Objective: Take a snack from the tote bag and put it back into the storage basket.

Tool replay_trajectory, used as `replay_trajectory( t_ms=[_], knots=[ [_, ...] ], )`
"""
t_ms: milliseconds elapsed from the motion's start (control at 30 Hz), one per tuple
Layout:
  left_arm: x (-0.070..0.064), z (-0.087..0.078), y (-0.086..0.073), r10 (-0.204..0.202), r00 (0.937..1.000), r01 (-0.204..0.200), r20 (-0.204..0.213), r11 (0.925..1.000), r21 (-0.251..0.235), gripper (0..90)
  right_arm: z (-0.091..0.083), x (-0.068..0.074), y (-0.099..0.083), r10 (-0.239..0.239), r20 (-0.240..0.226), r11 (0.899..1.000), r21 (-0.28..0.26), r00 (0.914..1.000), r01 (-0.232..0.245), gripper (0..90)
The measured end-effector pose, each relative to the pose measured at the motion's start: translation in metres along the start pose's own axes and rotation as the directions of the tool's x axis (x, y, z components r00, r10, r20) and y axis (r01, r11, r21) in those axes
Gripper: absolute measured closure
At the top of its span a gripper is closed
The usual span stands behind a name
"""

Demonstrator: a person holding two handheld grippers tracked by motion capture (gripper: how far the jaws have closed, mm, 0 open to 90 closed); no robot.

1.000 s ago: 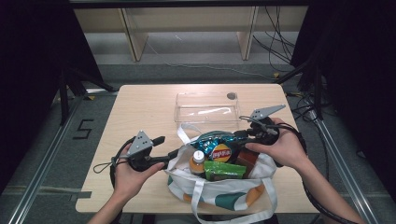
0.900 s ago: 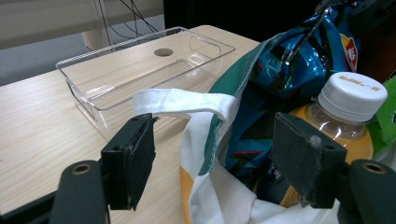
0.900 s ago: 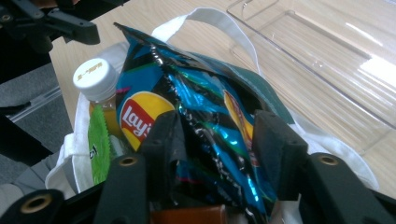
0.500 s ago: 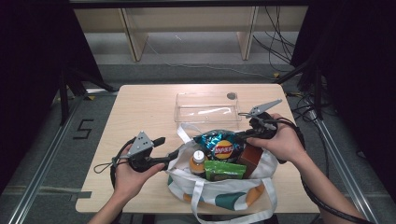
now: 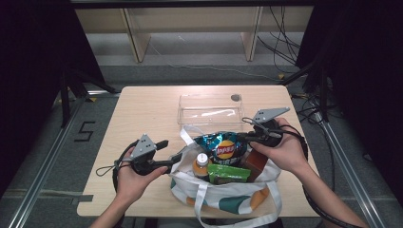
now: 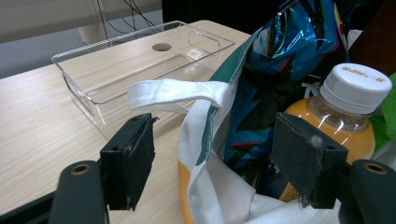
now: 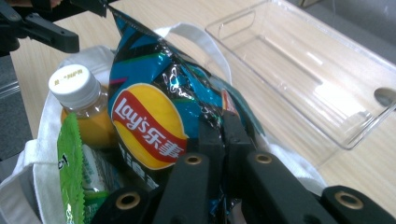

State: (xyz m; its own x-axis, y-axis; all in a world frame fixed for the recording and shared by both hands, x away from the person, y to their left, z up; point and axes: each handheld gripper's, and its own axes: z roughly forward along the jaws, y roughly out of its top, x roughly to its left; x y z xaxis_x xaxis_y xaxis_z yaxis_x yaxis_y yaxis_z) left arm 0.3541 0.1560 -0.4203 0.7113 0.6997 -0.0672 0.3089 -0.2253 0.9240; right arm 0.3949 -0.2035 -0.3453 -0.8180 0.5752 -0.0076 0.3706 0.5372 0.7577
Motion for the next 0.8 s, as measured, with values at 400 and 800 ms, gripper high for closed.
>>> replay_trajectory(
  t_ms=[400,800],
  knots=[
    [-0.001,0.001,-0.001,0.005,1.0,-0.005,-0.008,0.9999,0.013,30.2,-0.014,0.005,0.005,-0.01,0.017,0.991,-0.134,0.9998,0.012,90.0],
    [-0.001,0.001,-0.001,0.004,1.0,-0.004,-0.008,0.9999,0.012,30.1,-0.029,0.006,0.011,0.024,0.047,0.96,-0.28,0.9986,-0.01,90.0]
  ],
)
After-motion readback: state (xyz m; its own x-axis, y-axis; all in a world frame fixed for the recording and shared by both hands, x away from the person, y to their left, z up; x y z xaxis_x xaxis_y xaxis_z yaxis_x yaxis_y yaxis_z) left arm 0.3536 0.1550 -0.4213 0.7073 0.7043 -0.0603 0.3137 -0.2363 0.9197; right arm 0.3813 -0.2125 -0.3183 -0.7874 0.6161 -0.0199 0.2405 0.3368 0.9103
